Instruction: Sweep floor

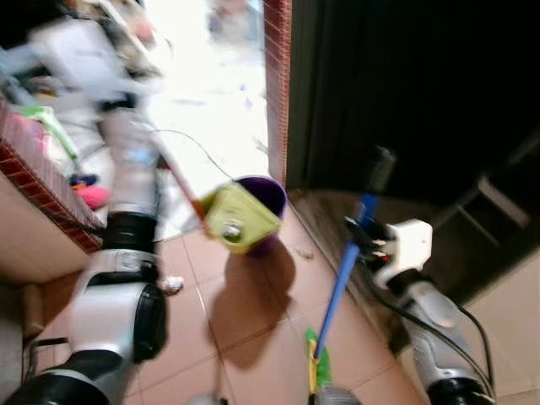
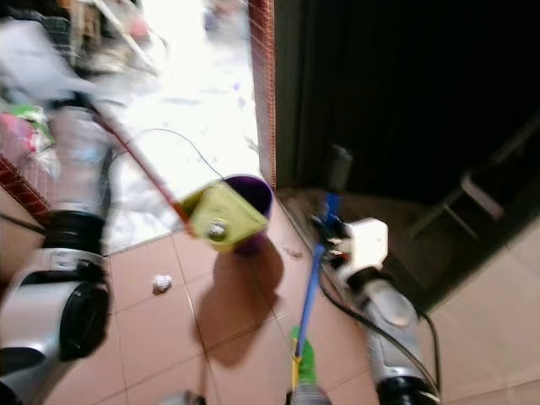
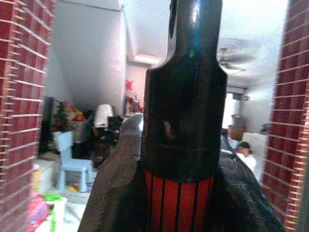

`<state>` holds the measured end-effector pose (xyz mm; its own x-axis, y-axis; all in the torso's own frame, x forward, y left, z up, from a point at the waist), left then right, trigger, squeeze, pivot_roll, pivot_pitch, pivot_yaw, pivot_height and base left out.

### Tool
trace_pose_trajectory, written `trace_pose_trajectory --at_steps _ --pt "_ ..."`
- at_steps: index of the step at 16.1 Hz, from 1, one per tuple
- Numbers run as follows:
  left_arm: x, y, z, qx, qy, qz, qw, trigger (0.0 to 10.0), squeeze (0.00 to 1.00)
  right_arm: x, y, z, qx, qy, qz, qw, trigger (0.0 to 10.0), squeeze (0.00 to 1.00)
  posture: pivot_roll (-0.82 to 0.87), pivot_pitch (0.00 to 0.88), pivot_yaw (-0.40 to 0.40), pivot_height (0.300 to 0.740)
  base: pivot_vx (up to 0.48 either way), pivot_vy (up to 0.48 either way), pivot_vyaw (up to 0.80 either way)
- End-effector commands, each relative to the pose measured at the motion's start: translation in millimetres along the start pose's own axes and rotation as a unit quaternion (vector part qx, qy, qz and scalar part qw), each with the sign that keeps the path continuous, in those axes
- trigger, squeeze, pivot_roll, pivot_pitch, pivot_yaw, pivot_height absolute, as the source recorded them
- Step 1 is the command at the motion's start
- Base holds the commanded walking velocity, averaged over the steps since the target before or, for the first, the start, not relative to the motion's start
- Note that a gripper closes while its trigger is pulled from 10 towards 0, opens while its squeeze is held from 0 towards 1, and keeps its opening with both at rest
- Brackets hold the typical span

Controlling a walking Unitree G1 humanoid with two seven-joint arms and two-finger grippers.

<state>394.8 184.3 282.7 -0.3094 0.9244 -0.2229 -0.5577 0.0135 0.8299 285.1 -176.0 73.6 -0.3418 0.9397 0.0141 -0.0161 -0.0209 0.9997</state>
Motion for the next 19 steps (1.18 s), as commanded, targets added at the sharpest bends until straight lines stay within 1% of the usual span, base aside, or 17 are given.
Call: trace_pose_trajectory --at_steps 1,5,12,13,14,17,19 --pt "7.3 30.3 15.0 -0.062 0.015 -0.020 0.998 10.0 0.00 6.5 8.3 6.1 -0.016 0.014 -0.004 1.000 10.0 0.00 -0.19 0.000 0.052 0.740 0.420 0.000 0.00" --pt "7.5 30.1 17.0 -0.061 0.018 -0.022 0.998 10.0 0.00 7.0 8.4 5.3 -0.016 0.015 -0.004 1.000 10.0 0.00 -0.19 0.000 0.053 0.740 0.422 0.000 0.00" --pt "10.3 29.0 19.7 -0.056 0.034 -0.018 0.998 10.0 0.00 7.5 7.5 2.0 -0.013 0.016 -0.002 1.000 10.0 0.00 -0.19 0.000 0.055 0.740 0.363 0.311 0.00" --pt "10.7 29.2 20.0 -0.056 0.037 -0.017 0.998 10.0 0.00 7.5 7.2 1.0 -0.012 0.016 -0.001 1.000 10.0 0.00 -0.19 0.000 0.055 0.740 0.244 0.412 0.00" --pt "11.5 27.3 21.1 -0.046 0.044 -0.021 0.998 10.0 0.00 7.5 7.0 0.5 -0.011 0.016 -0.001 1.000 10.0 0.00 -0.19 0.000 0.055 0.740 0.000 0.461 0.00" --pt "10.7 29.8 20.9 -0.061 0.037 -0.005 0.997 10.0 0.00 7.4 6.5 0.0 -0.010 0.017 -0.001 1.000 10.0 0.00 -0.19 0.000 0.053 0.740 0.000 0.480 0.00" --pt "8.1 28.6 19.1 -0.064 0.029 0.009 0.997 10.0 0.00 7.7 6.3 -0.1 -0.010 0.018 -0.001 1.000 10.0 0.00 -0.19 0.000 0.052 0.740 0.000 0.000 0.00"
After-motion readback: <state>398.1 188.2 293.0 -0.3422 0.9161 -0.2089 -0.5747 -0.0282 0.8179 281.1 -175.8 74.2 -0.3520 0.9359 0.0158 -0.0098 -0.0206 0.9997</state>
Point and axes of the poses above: a point about 5 cm out from each wrist's last joint towards the gripper, its own z axis pointing out of the wrist towards the gripper, its own y axis along the axis of the wrist's last joint, x = y × z, the point moved 2 cm from there along z, pointing out of the wrist towards the gripper, and after that the axes turned 1 degree about -z, right-handed, at the moved point
